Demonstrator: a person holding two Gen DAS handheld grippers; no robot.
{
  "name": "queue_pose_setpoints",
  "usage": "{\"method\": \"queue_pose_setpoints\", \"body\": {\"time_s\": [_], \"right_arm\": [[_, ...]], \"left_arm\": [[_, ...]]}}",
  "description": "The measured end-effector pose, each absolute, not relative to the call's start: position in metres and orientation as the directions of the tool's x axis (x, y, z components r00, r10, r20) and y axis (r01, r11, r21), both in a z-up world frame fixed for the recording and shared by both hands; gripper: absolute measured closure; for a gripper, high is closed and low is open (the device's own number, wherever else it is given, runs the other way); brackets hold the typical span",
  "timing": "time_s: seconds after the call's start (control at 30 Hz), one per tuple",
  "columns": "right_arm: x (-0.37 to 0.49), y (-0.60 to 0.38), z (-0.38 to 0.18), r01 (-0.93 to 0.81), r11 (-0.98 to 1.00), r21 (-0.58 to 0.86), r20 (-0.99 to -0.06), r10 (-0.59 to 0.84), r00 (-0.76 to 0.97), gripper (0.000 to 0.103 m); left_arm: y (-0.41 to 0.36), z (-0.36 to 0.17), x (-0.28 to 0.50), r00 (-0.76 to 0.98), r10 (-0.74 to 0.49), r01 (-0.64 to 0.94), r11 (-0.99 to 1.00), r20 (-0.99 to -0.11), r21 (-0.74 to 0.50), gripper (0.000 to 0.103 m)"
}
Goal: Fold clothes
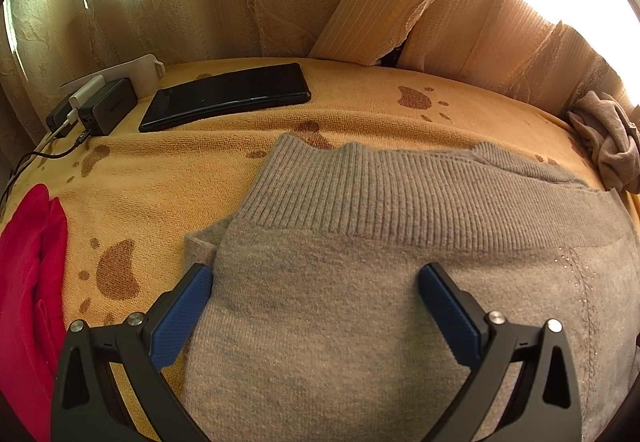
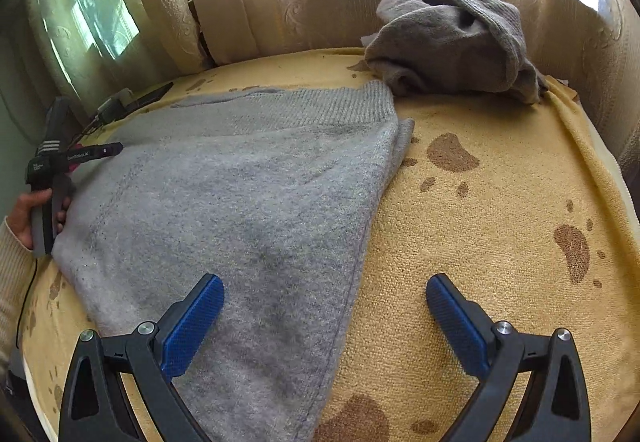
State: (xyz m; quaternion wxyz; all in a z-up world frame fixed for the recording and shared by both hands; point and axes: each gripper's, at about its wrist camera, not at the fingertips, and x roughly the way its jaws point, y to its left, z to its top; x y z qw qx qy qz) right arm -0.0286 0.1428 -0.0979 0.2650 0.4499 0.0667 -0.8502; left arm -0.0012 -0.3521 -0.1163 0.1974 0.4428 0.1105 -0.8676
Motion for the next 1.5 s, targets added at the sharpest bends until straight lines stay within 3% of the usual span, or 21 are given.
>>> {"method": "queue_pose_setpoints", "body": {"time_s": [0.27,1.27,1.5], "right_arm": [[-0.028,0.135,-0.1,0.495,-0.867,0.052,-0.818,-0.321,-0.477,0.0],[-0.028,0.135,-0.101,0.489,-0.87,0.058,-0.8,-0.334,-0.499,0.0],[-0.029,0.135,-0.102,0.491,-0.869,0.059,-0.799,-0.336,-0.499,0.0]], "left_arm": [[-0.351,-0.117,0.0,-0.531,-0.245,0.44,-0.898,-0.811,-0.018,0.0],[-0.354,-0.099,0.01,-0.545,-0.223,0.42,-0.907,-0.808,-0.033,0.0],[-0.429,-0.06,0.059,-0.632,-0.132,0.494,-0.828,-0.764,-0.266,0.0]]}}
